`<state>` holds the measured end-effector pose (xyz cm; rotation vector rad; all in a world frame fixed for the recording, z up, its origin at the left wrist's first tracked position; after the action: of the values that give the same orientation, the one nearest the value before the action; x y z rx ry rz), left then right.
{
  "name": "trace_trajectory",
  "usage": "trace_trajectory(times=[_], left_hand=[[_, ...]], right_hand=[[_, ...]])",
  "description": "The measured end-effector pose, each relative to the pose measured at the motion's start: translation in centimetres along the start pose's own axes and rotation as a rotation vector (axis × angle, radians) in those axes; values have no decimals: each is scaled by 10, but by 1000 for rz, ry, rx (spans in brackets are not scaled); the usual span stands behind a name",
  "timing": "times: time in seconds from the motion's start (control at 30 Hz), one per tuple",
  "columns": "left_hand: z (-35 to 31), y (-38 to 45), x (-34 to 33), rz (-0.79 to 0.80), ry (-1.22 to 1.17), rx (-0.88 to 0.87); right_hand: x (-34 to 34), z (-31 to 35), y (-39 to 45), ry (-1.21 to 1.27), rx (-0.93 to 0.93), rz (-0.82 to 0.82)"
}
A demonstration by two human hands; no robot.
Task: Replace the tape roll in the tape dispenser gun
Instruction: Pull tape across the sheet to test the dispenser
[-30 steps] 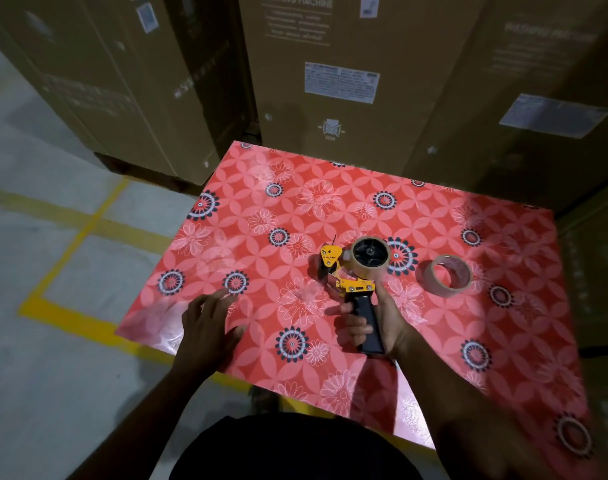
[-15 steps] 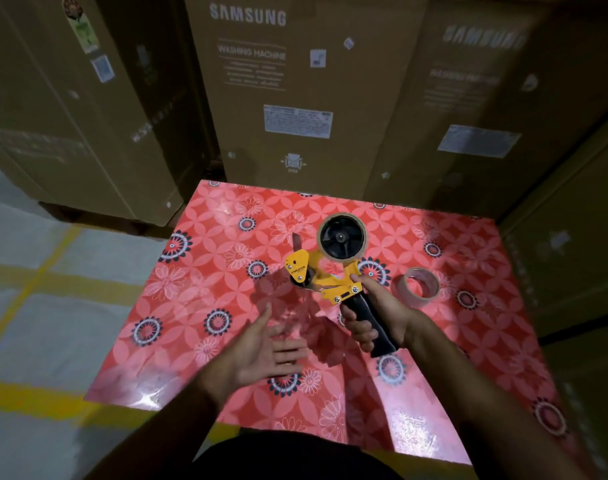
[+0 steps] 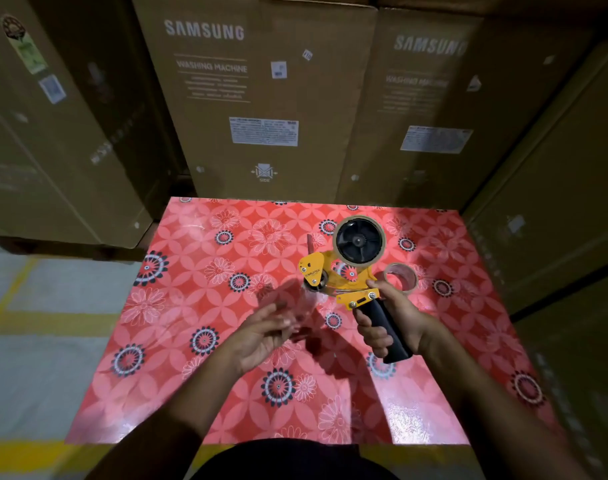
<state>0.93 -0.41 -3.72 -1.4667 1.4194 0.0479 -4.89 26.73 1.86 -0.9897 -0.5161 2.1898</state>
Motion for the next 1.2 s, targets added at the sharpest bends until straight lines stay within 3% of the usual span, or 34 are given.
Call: trace_trajectory(times=[0.3,0.57,0.7,1.2], left_hand=[[-17,-4,1,11,18,-50],[-26,-10,15,-123,168,76],[-39,-11,35,-199,107,42],[-87,-42,131,-562,366,-226]], right_hand=[[10,-2,-9,-29,25,-27],[5,2,1,-97,8,29],[0,4,13,-176,-4,39],[-64,24,122,-505,-235,77]])
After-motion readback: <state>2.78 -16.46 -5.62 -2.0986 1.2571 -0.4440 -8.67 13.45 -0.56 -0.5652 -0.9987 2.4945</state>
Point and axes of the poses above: each hand's wrist, its own y-axis towards the middle knuckle, its own x-axis out of the back of the hand, z = x × y, the point moved 1 cm from there along y, towards the middle knuckle, and after that the axes turned 4 degrees about x, right-handed, at the moved point
